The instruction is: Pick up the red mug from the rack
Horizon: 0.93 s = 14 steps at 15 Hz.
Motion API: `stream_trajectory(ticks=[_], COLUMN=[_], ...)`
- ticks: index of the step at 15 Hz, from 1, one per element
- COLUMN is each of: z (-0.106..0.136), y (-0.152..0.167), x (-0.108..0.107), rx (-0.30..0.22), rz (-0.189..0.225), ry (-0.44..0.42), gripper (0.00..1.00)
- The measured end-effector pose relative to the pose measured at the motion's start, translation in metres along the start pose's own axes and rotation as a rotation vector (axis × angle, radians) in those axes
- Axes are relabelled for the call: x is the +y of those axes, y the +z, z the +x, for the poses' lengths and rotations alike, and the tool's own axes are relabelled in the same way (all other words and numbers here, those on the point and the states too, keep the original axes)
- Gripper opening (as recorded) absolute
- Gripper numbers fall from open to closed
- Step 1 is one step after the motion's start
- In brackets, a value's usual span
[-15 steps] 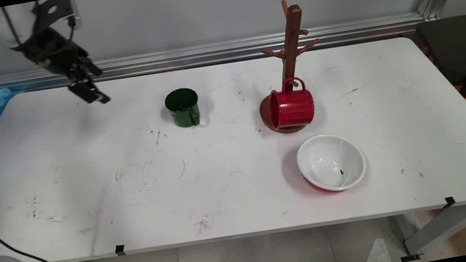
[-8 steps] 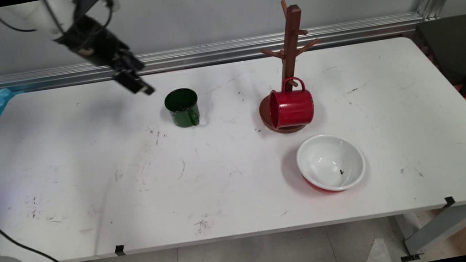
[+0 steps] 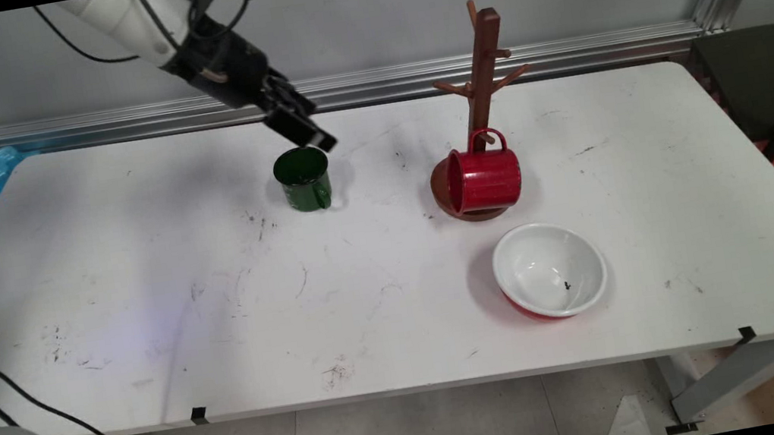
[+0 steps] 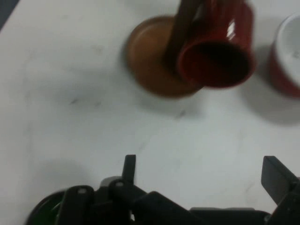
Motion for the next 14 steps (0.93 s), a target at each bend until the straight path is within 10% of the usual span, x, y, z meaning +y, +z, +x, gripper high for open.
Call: stream_trajectory(ticks=[6, 14], z=[0.001, -0.015], y=[0.035, 0.082], x=[0.024, 0.037], rx=[0.1, 0.181], rz=[-0.086, -0.101], ry=[-0.059, -0.058], gripper=[1.0, 1.0])
